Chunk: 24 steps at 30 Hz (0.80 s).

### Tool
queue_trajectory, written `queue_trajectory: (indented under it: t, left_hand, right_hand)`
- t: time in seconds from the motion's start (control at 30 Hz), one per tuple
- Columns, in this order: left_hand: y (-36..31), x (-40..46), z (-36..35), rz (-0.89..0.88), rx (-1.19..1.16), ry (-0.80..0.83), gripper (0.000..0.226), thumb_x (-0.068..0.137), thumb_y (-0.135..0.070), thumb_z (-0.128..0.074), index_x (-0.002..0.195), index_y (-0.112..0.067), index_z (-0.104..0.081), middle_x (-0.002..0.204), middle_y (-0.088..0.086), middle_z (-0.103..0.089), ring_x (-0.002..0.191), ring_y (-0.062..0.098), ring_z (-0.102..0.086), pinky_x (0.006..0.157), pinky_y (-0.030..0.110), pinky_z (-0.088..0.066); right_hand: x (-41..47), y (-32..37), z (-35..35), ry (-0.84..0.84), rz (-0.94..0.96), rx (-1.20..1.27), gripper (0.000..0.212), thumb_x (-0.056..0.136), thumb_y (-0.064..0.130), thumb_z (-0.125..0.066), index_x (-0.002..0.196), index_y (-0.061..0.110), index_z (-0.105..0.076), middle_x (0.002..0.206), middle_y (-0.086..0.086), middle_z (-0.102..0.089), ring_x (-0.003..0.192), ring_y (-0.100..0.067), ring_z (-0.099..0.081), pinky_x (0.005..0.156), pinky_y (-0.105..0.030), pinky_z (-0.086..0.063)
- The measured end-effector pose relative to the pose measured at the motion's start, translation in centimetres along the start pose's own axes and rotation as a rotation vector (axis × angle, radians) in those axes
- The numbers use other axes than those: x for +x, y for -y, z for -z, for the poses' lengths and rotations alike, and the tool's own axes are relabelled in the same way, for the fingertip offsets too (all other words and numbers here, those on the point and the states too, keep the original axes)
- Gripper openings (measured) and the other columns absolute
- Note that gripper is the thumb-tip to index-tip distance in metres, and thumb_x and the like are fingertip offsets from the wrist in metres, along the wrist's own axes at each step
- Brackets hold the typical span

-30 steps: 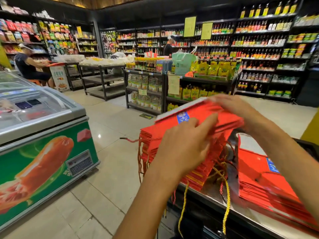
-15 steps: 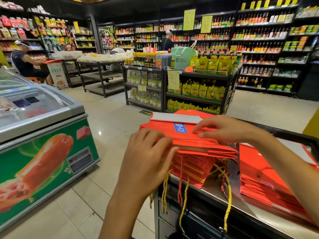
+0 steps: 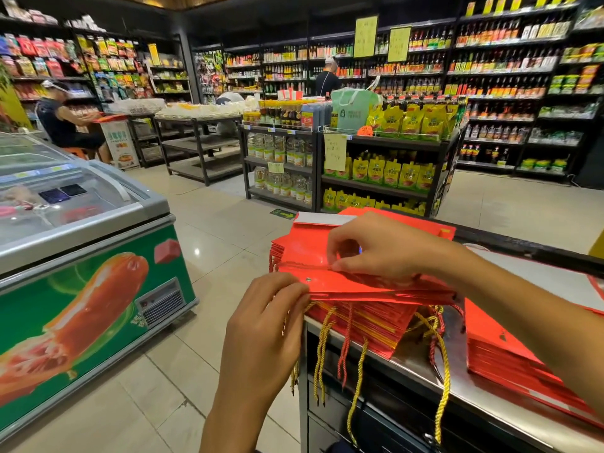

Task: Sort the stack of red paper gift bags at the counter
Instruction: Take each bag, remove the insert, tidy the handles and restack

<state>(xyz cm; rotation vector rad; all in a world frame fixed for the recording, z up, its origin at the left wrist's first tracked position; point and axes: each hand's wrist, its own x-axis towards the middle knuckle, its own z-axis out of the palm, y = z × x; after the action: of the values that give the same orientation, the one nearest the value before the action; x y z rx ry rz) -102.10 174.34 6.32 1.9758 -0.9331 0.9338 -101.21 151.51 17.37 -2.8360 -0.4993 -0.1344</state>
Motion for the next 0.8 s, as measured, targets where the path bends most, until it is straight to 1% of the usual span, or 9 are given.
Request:
queue_trajectory:
  t: [0.1, 0.17, 0.23, 0.37, 0.43, 0.5, 0.57, 0.67, 0.8]
  left_hand:
    - [0.2, -0.5, -0.2, 0.017, -0.005, 0.003, 0.018, 0.095, -0.017, -0.068, 0.109, -0.009, -0.076, 0.112, 0.000, -0.068, 0.107, 0.016, -0.064, 0.095, 0.022, -0.049]
    - [0.2, -0.6, -0.4, 0.023, -0.009, 0.001, 0.018, 0.094, -0.016, -0.069, 0.109, -0.009, -0.076, 0.112, 0.000, -0.069, 0.108, 0.017, -0.064, 0.095, 0.024, -0.050]
    - [0.2, -0.7, -0.5, 0.028, -0.012, -0.003, 0.019, 0.094, -0.017, -0.068, 0.109, -0.009, -0.076, 0.112, 0.000, -0.069, 0.109, 0.017, -0.064, 0.095, 0.023, -0.050]
    - [0.2, -0.7, -0.6, 0.036, -0.005, -0.013, 0.019, 0.093, -0.018, -0.069, 0.109, -0.009, -0.076, 0.112, 0.001, -0.069, 0.109, 0.016, -0.063, 0.098, 0.019, -0.047]
    - [0.2, -0.7, -0.6, 0.031, -0.008, -0.019, 0.019, 0.094, -0.018, -0.068, 0.108, -0.009, -0.076, 0.112, 0.001, -0.069, 0.108, 0.016, -0.064, 0.097, 0.020, -0.048]
    - [0.1, -0.6, -0.5, 0.019, -0.012, -0.026, 0.017, 0.095, -0.016, -0.068, 0.108, -0.008, -0.076, 0.111, 0.001, -0.069, 0.107, 0.017, -0.064, 0.094, 0.024, -0.050]
    - [0.0, -0.4, -0.3, 0.006, -0.014, -0.033, 0.016, 0.095, -0.014, -0.068, 0.107, -0.007, -0.077, 0.110, 0.001, -0.069, 0.104, 0.017, -0.065, 0.092, 0.026, -0.051]
    - [0.1, -0.3, -0.1, -0.002, -0.015, -0.030, 0.019, 0.097, -0.018, -0.065, 0.108, -0.008, -0.077, 0.110, 0.001, -0.070, 0.104, 0.015, -0.065, 0.093, 0.025, -0.052]
    - [0.2, -0.5, -0.2, 0.015, -0.017, -0.033, 0.020, 0.096, -0.019, -0.067, 0.110, -0.008, -0.076, 0.112, 0.002, -0.072, 0.107, 0.013, -0.065, 0.097, 0.023, -0.051]
  right_hand:
    - [-2.0, -2.2, 2.0, 0.117, -0.091, -0.060, 0.011, 0.087, 0.028, -0.073, 0.082, 0.035, -0.066, 0.078, 0.010, -0.068, 0.073, -0.007, -0.063, 0.074, -0.043, -0.054]
    - [-3.1, -3.6, 3.4, 0.202, -0.139, -0.107, 0.011, 0.084, 0.032, -0.073, 0.085, 0.039, -0.066, 0.081, 0.014, -0.068, 0.075, -0.005, -0.064, 0.076, -0.045, -0.055]
    - [-3.7, -4.0, 4.5, 0.243, -0.165, -0.156, 0.011, 0.084, 0.042, -0.072, 0.093, 0.043, -0.066, 0.089, 0.016, -0.067, 0.085, -0.006, -0.064, 0.081, -0.045, -0.054]
    - [-2.4, -2.2, 4.4, 0.091, -0.075, -0.258, 0.038, 0.090, 0.059, -0.064, 0.122, 0.039, -0.064, 0.114, 0.019, -0.058, 0.110, -0.008, -0.056, 0.096, -0.034, -0.047]
    - [-1.2, -0.4, 3.2, 0.046, 0.027, -0.197, 0.046, 0.091, 0.064, -0.060, 0.129, 0.038, -0.062, 0.122, 0.016, -0.060, 0.114, -0.006, -0.056, 0.098, -0.033, -0.047]
    - [-0.1, 1.2, 1.7, 0.063, 0.088, -0.107, 0.045, 0.092, 0.060, -0.062, 0.131, 0.038, -0.061, 0.121, 0.014, -0.062, 0.110, -0.005, -0.058, 0.095, -0.031, -0.048]
    - [0.9, 2.2, 0.4, 0.092, 0.132, -0.042, 0.037, 0.094, 0.051, -0.066, 0.128, 0.038, -0.065, 0.116, 0.014, -0.065, 0.103, -0.004, -0.061, 0.089, -0.029, -0.050]
    - [1.5, 2.2, -1.0, 0.058, 0.154, 0.090, 0.017, 0.091, 0.040, -0.075, 0.107, 0.037, -0.076, 0.099, 0.015, -0.065, 0.090, -0.003, -0.061, 0.079, -0.029, -0.051]
    - [1.3, 1.7, -1.8, -0.033, 0.111, 0.293, 0.005, 0.085, 0.027, -0.083, 0.090, 0.026, -0.081, 0.081, 0.013, -0.065, 0.074, -0.003, -0.060, 0.066, -0.017, -0.043]
